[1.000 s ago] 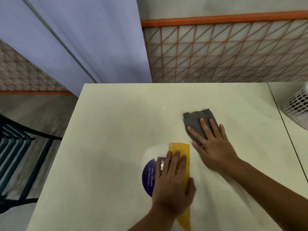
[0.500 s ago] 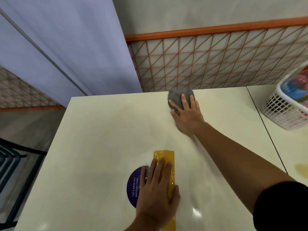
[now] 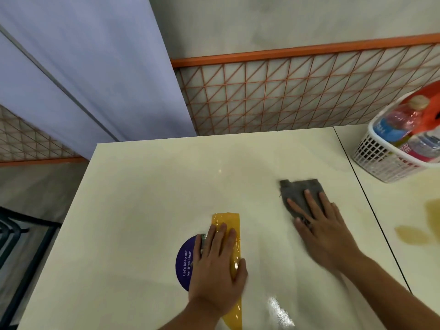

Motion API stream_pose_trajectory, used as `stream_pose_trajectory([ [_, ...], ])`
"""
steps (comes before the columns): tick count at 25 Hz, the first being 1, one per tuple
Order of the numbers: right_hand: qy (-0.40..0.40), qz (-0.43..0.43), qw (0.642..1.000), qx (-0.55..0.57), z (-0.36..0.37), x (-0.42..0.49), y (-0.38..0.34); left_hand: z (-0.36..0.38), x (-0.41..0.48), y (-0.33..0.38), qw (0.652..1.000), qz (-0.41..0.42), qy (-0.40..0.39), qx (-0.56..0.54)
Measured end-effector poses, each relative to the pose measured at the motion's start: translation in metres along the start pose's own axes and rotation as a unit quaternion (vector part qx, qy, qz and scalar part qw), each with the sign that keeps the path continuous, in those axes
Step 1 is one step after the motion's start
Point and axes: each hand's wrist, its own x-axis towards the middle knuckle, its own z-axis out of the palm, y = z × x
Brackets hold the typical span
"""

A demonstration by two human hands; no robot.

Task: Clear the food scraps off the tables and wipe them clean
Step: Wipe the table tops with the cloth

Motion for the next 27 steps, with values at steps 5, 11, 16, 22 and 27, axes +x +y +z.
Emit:
stream_pose_trajectory([
  [5, 0.001, 0.062, 0.998, -0.001, -0.023, 0.100, 0.023, -0.001, 0.000, 0.002, 1.000, 0.003, 0.009, -0.009],
  [11, -0.013, 0.048, 0.998, -0.028, -0.037, 0.178, -0.010, 0.004, 0.000, -0.001, 1.000, 0.001, 0.010, 0.005],
  [16, 0.024, -0.037, 0.999, -0.032, -0.026, 0.180, -0.061, 0.004, 0.002, -0.003, 1.000, 0.000, 0.005, 0.005],
  [22, -0.015, -0.145, 0.989, -0.011, 0.007, 0.062, -0.081, 0.000, 0.002, -0.001, 1.000, -0.008, -0.004, -0.010],
  [27, 0.011, -0.085, 0.996, -0.013, -0.010, 0.082, -0.014, 0.001, 0.001, -0.001, 1.000, -0.007, 0.011, -0.010],
])
